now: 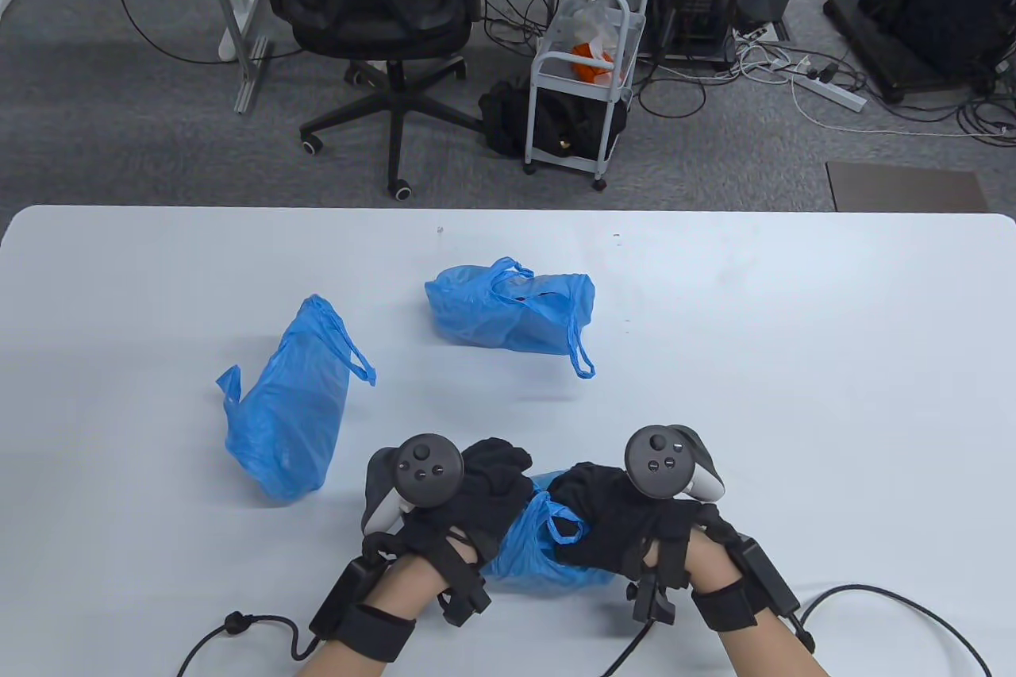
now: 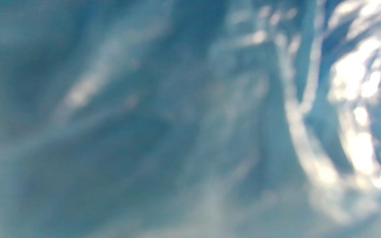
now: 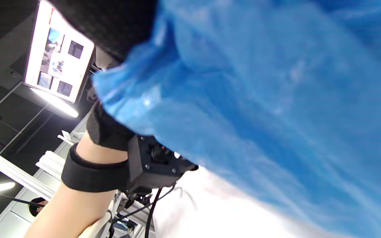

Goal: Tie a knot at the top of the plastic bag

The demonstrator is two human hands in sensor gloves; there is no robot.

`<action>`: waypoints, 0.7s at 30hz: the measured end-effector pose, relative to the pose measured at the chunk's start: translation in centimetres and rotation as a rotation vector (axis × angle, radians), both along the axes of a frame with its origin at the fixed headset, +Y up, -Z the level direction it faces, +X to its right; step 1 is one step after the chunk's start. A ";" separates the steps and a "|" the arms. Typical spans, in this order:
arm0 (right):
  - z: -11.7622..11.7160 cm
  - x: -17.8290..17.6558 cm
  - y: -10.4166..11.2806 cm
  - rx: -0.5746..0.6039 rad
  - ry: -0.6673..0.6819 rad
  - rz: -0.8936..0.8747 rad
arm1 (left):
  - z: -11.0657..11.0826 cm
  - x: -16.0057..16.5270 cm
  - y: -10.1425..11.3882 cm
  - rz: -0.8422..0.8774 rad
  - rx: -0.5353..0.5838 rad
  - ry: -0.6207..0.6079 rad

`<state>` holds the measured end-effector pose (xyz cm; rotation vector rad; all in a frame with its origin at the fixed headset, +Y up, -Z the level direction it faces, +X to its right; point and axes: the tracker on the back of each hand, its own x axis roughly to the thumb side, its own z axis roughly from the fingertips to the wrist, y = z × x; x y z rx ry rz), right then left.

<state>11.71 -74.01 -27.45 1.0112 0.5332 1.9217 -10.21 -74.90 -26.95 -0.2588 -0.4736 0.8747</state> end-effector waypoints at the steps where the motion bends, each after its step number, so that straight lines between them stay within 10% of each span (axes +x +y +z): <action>1: 0.0 0.1 0.0 -0.002 -0.010 -0.011 | 0.0 0.0 0.0 0.002 -0.001 0.000; 12: -0.6 2.7 2.0 0.104 -0.306 -0.195 | 0.5 -2.2 2.4 -0.020 0.083 0.104; 21: -1.3 5.8 3.8 -0.012 -0.186 -0.200 | 0.1 -4.2 3.1 -0.388 0.202 0.253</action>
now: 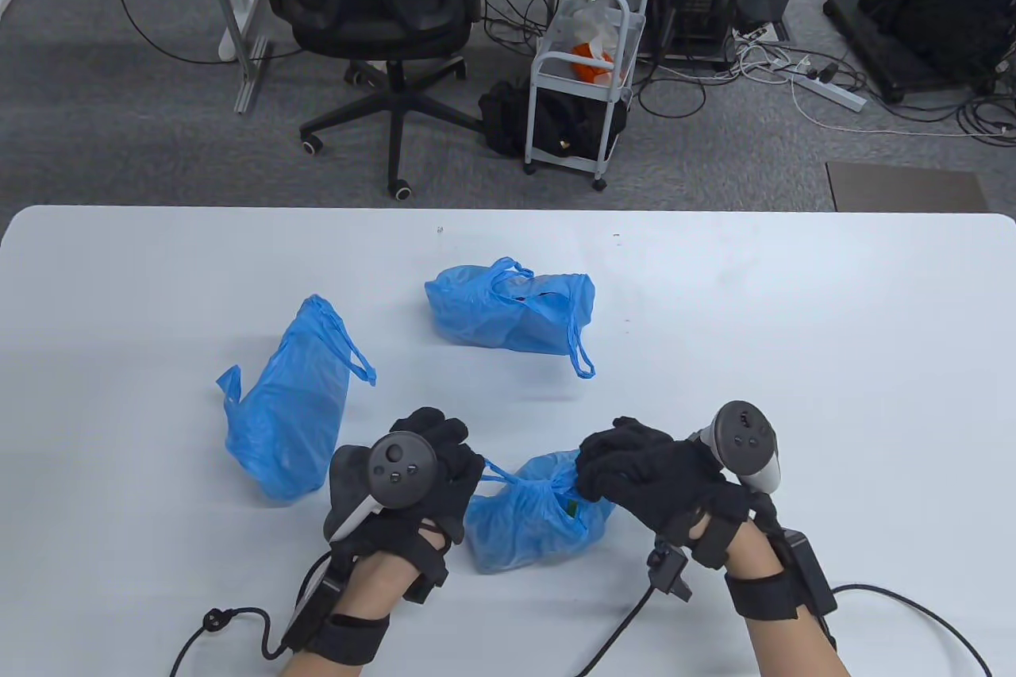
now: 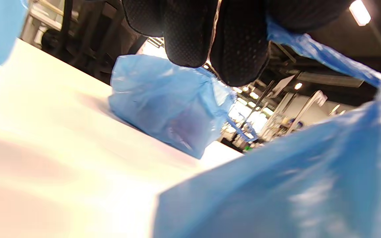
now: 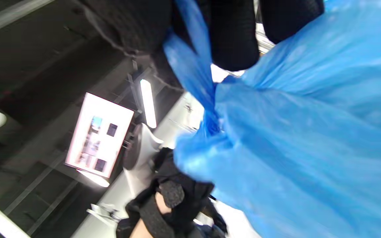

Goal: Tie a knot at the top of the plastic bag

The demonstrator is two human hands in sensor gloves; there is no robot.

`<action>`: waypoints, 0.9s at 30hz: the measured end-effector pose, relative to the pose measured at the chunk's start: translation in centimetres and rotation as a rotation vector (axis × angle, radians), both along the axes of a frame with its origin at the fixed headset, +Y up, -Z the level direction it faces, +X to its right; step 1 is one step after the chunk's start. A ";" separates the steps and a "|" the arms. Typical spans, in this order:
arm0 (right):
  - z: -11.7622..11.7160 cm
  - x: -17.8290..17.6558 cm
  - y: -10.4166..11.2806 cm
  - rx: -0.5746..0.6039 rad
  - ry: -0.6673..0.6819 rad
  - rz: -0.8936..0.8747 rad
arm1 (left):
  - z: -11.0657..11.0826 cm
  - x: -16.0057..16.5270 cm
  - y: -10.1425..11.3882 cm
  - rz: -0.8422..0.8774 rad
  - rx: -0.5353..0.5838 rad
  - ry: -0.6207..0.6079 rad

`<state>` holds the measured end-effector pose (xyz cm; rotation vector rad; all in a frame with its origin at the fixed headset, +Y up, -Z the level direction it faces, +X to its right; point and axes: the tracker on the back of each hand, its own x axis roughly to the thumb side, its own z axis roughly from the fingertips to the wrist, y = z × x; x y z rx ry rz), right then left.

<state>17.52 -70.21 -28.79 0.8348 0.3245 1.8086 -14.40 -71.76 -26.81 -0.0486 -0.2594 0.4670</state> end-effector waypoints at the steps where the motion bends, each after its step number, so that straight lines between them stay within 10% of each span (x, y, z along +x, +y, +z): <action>1: -0.1 0.4 0.0 0.006 -0.011 0.111 | -0.2 -0.2 -0.2 -0.071 0.000 0.024; 9: -1.0 3.1 -1.6 -0.110 -0.214 0.569 | -1.3 -1.9 -1.0 -0.171 -0.073 0.094; 13: -1.2 2.2 -1.2 0.009 -0.141 0.399 | -0.6 -1.1 0.0 0.008 -0.065 0.036; 20: 1.1 -1.8 -0.7 0.092 0.013 0.663 | 2.7 4.0 2.9 -0.144 0.031 -0.215; 27: 1.0 -5.3 -4.1 0.229 0.022 0.803 | 5.3 2.3 -1.8 -0.438 0.015 -0.288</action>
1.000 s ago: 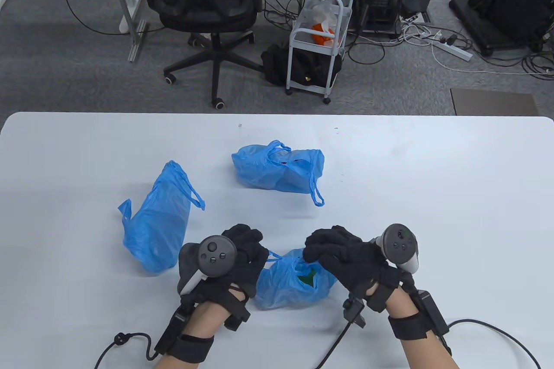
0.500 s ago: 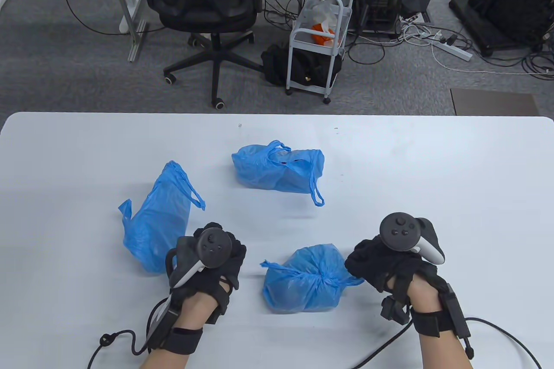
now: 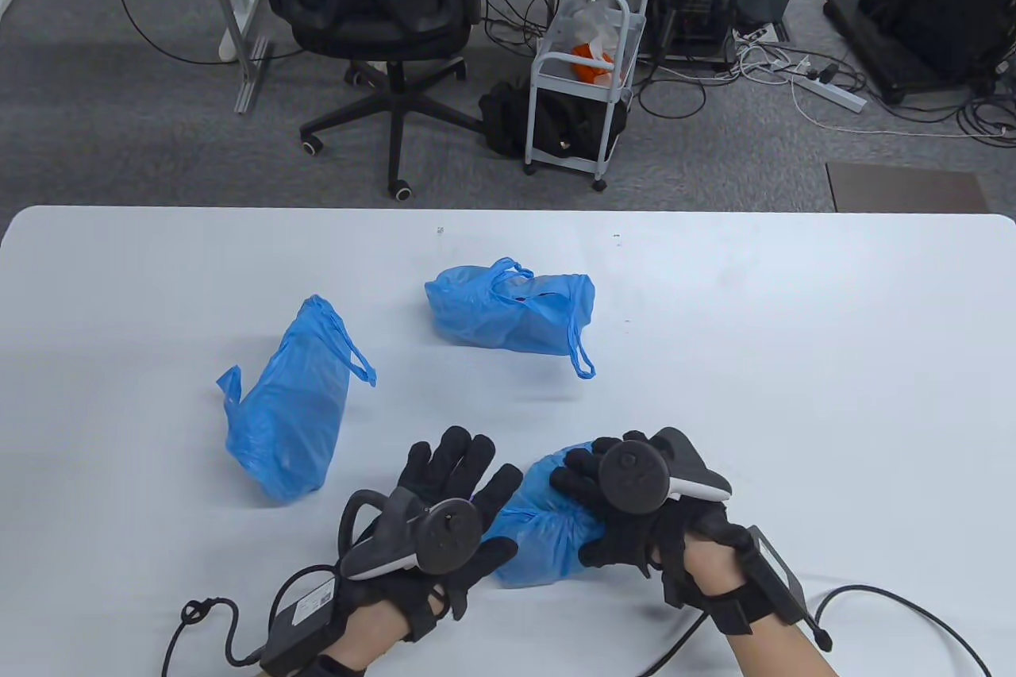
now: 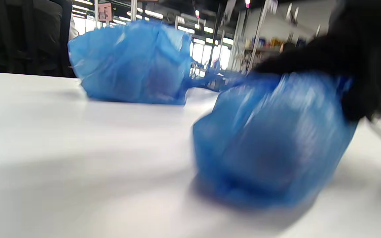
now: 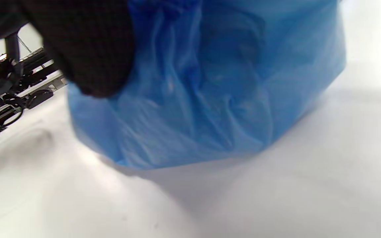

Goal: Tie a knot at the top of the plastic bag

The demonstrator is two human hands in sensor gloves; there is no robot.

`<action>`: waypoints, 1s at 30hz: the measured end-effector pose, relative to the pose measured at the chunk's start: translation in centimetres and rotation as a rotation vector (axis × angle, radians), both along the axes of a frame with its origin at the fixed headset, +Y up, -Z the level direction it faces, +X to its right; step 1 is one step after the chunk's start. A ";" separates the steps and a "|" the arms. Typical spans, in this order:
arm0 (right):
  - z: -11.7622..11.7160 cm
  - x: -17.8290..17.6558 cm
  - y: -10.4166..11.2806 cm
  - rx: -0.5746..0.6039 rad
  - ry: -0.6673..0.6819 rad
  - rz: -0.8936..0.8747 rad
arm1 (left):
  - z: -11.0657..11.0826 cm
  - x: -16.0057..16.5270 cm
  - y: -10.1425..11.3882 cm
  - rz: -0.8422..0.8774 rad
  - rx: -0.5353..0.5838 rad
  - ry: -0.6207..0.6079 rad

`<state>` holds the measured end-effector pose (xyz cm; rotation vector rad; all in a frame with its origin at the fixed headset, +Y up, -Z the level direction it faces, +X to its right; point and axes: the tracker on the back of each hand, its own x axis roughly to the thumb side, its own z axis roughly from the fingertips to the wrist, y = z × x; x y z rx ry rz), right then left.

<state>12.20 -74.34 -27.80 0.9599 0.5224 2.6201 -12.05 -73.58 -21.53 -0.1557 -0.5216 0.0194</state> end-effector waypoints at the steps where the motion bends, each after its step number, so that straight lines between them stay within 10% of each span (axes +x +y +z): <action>1: 0.0 -0.2 0.2 0.019 -0.005 -0.023 | 0.1 -0.1 -0.6 -0.030 -0.018 0.004; 12: 0.5 -0.6 3.4 0.249 0.029 -0.134 | 0.4 -0.6 -0.8 0.007 -0.095 0.002; 23: -3.6 14.5 6.5 0.229 -0.669 -0.733 | -0.2 -1.2 -1.0 0.012 -0.129 0.049; 30: -3.6 23.3 5.1 0.383 -1.068 -0.610 | -0.2 -1.2 -1.0 0.006 -0.125 0.059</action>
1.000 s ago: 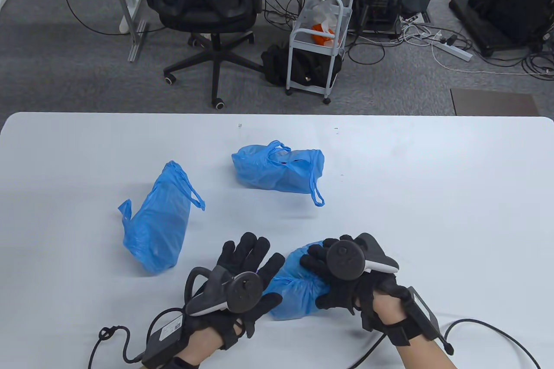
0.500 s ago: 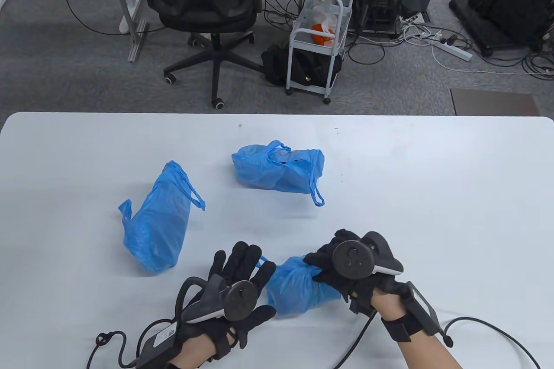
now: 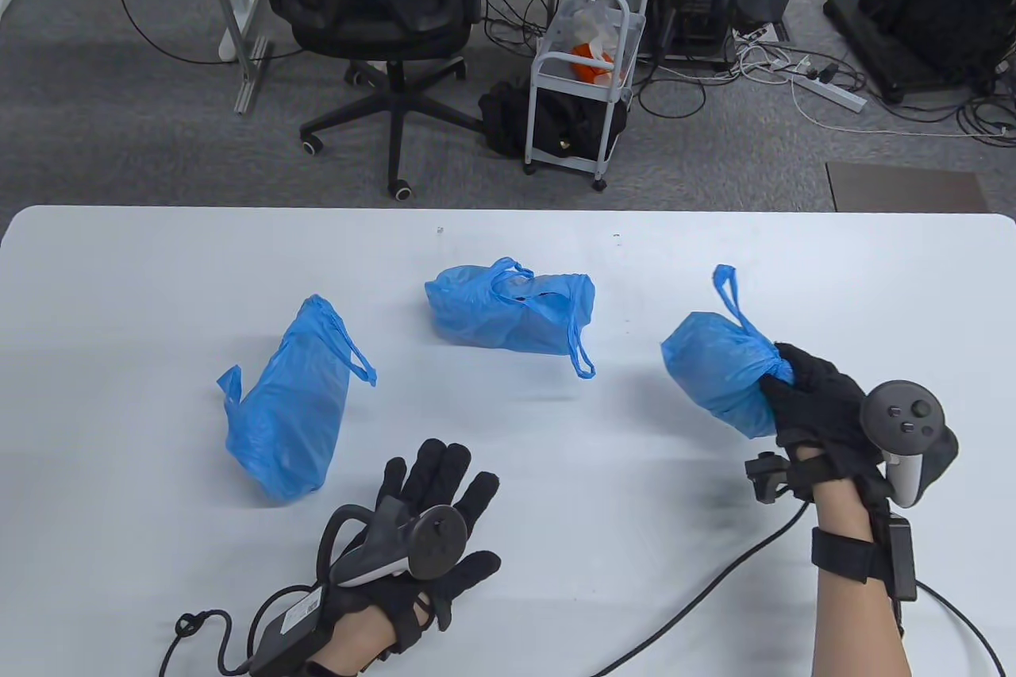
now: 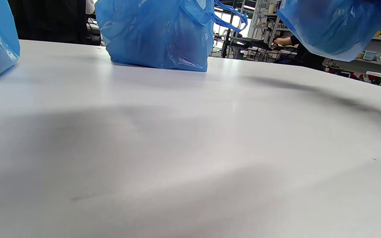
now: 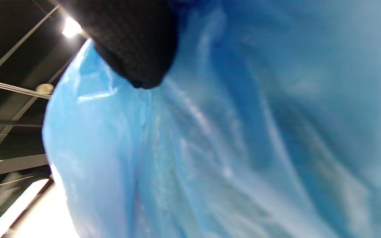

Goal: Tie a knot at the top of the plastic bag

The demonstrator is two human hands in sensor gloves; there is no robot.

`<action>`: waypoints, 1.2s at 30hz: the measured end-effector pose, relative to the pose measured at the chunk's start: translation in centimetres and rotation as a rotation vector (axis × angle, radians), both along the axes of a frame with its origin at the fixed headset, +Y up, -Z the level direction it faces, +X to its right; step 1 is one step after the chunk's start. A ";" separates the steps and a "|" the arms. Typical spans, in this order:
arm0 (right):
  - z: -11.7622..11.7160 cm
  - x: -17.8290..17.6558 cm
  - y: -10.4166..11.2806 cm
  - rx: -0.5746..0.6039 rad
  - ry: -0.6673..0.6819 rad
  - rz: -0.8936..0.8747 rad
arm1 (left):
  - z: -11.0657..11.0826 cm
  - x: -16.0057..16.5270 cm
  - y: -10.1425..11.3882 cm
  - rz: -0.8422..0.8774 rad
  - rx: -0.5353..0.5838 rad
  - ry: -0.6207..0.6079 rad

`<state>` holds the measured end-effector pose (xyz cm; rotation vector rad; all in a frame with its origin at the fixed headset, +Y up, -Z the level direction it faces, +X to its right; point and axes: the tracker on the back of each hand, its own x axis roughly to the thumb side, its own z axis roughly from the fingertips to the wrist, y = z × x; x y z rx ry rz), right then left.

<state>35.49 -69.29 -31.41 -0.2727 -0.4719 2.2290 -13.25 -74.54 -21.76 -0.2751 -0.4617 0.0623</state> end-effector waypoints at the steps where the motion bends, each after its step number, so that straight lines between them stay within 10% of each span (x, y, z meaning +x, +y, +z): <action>1: 0.0 0.6 -0.2 -0.019 -0.033 0.018 | 0.0 0.0 0.0 0.003 0.001 0.001; 11: -1.2 2.6 -3.2 -0.443 -0.084 0.179 | -0.2 -0.1 0.1 0.007 -0.005 0.006; 21: -1.3 -9.9 3.7 -0.032 0.303 0.290 | -0.5 0.4 -0.4 -0.007 -0.005 -0.003; 28: -7.9 -22.7 4.1 -0.066 0.544 0.458 | -0.5 0.4 -0.5 -0.003 -0.024 -0.003; 36: -16.5 -29.8 -2.1 -0.335 0.476 0.615 | -0.5 0.4 -0.4 0.016 -0.034 -0.014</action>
